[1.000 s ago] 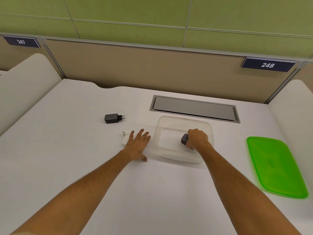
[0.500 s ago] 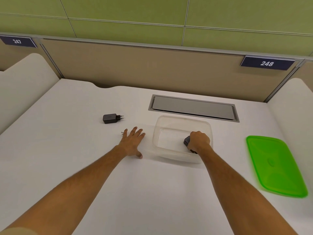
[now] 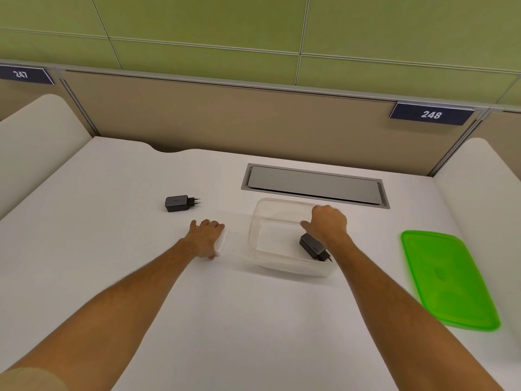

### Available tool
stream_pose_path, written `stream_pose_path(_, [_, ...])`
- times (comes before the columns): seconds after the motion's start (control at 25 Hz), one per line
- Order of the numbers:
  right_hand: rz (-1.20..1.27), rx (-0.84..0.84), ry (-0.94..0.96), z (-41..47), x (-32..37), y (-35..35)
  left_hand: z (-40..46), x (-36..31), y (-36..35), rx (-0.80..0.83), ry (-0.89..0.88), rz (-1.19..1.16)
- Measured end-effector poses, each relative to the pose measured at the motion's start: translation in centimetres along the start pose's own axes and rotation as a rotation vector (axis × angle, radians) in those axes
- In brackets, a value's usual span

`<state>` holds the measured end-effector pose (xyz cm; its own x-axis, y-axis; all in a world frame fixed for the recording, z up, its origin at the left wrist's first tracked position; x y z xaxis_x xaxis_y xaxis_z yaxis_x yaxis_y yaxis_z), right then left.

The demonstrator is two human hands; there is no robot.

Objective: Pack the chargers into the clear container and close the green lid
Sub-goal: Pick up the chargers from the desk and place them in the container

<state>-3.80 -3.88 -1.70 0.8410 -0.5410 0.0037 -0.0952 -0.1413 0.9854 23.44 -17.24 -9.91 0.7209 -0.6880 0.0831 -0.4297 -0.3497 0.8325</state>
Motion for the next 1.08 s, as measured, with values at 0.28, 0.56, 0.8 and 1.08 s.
stream_pose_path(0.28, [0.034,-0.041,-0.032,-0.7,-1.6,1.3,-1.4,0.1,2.6,-0.139,0.040,-0.120])
stream_pose_path(0.56, [0.065,-0.035,-0.052,-1.5,-3.0,1.1,-3.6,-2.7,10.4,-0.396,-0.027,-0.203])
stream_pose_path(0.8, [0.114,-0.093,-0.077,-2.1,-4.0,1.5,-4.4,-8.9,14.4,-0.492,-0.201,-0.161])
stream_pose_path(1.08, [0.133,-0.174,-0.066,-2.7,-5.0,2.7,-1.6,-14.5,11.7,-0.168,-0.303,-0.074])
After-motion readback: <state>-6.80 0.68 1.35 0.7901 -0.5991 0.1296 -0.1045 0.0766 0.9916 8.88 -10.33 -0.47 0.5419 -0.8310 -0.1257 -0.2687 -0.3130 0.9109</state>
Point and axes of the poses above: each hand's wrist, its own z-axis towards the middle knuckle, its own y-axis out of the back of the hand, x = y × z, the point moved 7 cm from there along z, towards the middle knuckle, and after that the axes turned 5 degrees about x, right-handed, at the moved point
